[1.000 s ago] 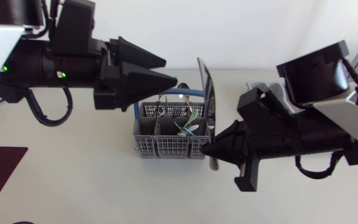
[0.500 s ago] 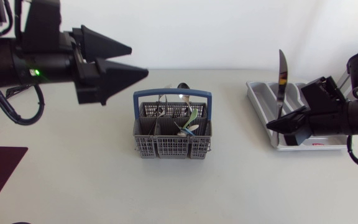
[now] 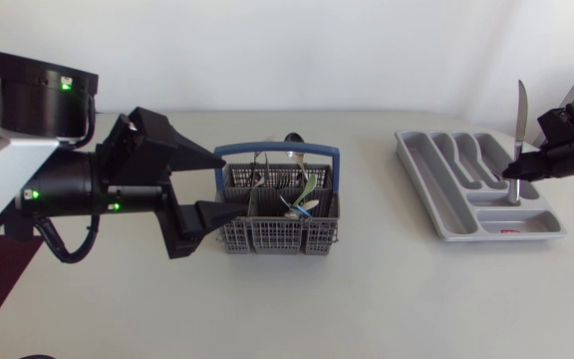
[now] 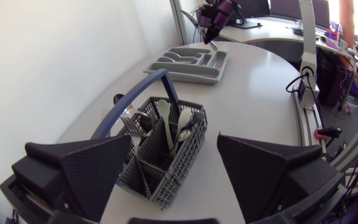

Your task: Sort the cutlery from the basket into the organizer compartments.

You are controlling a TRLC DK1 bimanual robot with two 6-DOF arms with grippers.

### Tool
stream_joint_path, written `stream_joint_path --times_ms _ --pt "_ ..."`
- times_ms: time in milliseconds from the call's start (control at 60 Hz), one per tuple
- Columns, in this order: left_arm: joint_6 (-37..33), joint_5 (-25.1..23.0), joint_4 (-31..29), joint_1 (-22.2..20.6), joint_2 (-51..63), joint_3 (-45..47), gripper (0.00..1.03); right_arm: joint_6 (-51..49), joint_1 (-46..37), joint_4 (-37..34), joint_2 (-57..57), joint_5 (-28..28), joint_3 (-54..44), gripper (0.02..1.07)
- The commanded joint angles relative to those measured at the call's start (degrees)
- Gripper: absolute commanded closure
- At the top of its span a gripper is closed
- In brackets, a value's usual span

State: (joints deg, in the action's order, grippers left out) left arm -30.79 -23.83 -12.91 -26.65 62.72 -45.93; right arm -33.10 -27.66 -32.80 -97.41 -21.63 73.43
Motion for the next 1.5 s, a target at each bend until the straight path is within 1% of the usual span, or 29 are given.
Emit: stream_joint_path --times_ms 0,83,167,200,333,517,567,883,1150,1183,1217,1233,1317,1433,1483 --pt "-1.73 0.72 0.95 -1.21 -0.58 1.72 0.07 -0.91 -1.7 0.28 -5.69 1.32 5.85 1.01" --pt "-2.17 2.13 1.04 -2.35 -0.58 1.99 0.08 -0.21 -2.57 0.1 -10.17 3.08 10.77 1.01" --pt "-2.17 2.48 1.04 -3.23 -0.93 2.34 0.08 0.76 -2.93 -0.16 -14.04 4.93 14.99 1.01" --pt "-2.17 3.44 1.3 -4.02 -1.02 2.6 0.08 1.46 -2.93 -0.16 -16.15 6.07 16.92 1.01" --pt "-2.26 5.2 1.92 -5.86 -1.2 3.57 0.08 3.31 -2.93 0.1 -21.95 9.5 22.46 1.01" --pt "-2.61 7.66 1.92 -8.06 -2.6 4.45 0.08 5.77 -3.37 0.01 -28.72 12.4 29.58 1.01" --pt "-2.61 7.93 1.92 -8.41 -2.95 4.45 0.08 6.21 -3.37 0.63 -29.86 13.63 30.37 1.01" --pt "-2.53 8.37 1.83 -9.38 -4.18 5.33 0.08 7.79 -2.75 1.68 -35.13 16.62 32.83 1.01" --pt "-2.53 8.37 1.92 -9.64 -6.03 7.08 0.07 9.28 -0.9 4.5 -38.21 20.4 32.39 0.97" --pt "-2.53 8.37 1.92 -9.64 -6.2 7.26 0.07 9.37 -0.82 4.58 -38.3 20.75 32.57 0.92" --pt "-2.53 8.37 1.92 -9.64 -6.47 7.44 0.08 9.81 -0.73 4.67 -38.39 20.92 32.74 0.84" --pt "-2.53 8.37 1.92 -9.64 -6.64 7.7 0.08 9.99 -0.73 4.67 -38.3 21.01 32.66 0.75" --pt "-2.79 8.37 2.18 -9.56 -7.17 8.4 0.08 10.07 -0.64 5.11 -37.51 21.45 31.78 0.52" --pt "-2.96 8.37 3.24 -9.56 -7.35 9.72 0.07 10.16 -0.73 6.87 -34.34 21.45 28.09 0.27" --pt "-2.96 8.37 4.12 -9.64 -7.35 10.25 0.07 9.99 -0.73 8.1 -31.97 21.36 25.45 0.21"
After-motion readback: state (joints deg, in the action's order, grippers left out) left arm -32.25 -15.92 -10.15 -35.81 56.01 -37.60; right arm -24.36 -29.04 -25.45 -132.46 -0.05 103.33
